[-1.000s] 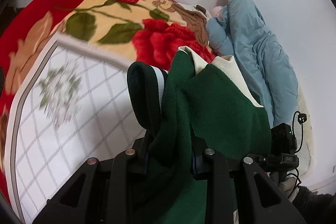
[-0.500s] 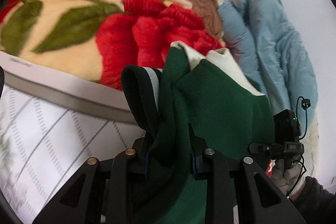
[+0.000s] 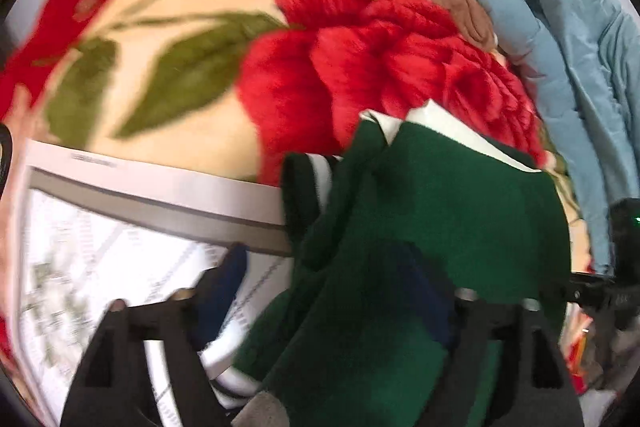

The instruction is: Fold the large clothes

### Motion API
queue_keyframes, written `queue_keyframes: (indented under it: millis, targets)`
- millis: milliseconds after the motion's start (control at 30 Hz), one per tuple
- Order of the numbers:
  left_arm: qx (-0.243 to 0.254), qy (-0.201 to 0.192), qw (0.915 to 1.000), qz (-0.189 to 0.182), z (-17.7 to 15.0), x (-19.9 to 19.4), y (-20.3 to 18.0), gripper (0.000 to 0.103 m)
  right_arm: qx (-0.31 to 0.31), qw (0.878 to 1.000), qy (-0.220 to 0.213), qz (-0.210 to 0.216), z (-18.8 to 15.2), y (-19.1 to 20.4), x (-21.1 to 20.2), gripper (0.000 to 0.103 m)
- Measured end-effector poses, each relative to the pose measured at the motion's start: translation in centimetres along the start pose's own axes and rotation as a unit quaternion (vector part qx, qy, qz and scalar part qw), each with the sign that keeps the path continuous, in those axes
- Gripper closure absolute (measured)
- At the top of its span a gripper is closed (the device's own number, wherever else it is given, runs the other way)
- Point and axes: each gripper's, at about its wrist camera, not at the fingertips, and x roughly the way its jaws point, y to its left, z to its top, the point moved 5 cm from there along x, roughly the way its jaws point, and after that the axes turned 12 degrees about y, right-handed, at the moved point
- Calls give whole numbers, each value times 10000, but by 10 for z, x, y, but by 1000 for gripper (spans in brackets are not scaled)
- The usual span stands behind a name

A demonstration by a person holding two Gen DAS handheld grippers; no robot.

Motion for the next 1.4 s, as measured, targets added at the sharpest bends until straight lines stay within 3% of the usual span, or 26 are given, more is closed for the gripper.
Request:
queue_keyframes:
  millis: [33, 67, 133, 200, 333, 467, 733, 1067, 1400]
  targets:
    - [11, -86, 9998, 195, -7, -11, -1, 7, 26, 9994, -132, -315, -5, -6, -5, 0]
    - [3, -128, 9993, 340, -9, -16, 0, 4, 61, 9972, -296, -679, -12, -6, -13, 0]
    - [-9, -303, 9969, 730, -21, -36, -1, 2, 103, 9894, -539, -1346, -27, -17, -18, 0]
    - [-75, -510, 9934, 1027, -33, -58, -4, 1, 169, 9788, -805, -1875, -48, -4, -34, 0]
    - [-155, -682, 9882, 1361, -64, -103, -16, 0, 241, 9619, -1220, -2435, -100, -11, -60, 0]
    - [-213, -757, 9867, 1420, -97, -150, -32, 0, 188, 9461, -1606, -2805, -170, 24, -100, 0]
    - [-95, -965, 9875, 1244, -167, -258, -69, 0, 165, 9310, -2186, -2920, -297, 81, -183, 0]
    - [128, -1657, 9801, 1085, -264, -406, -97, 0, 190, 9042, -3051, -2984, -473, 151, -292, 0]
    - [176, -2026, 9733, 1064, -337, -492, -118, 0, 114, 8852, -3637, -2899, -601, 188, -367, 0]
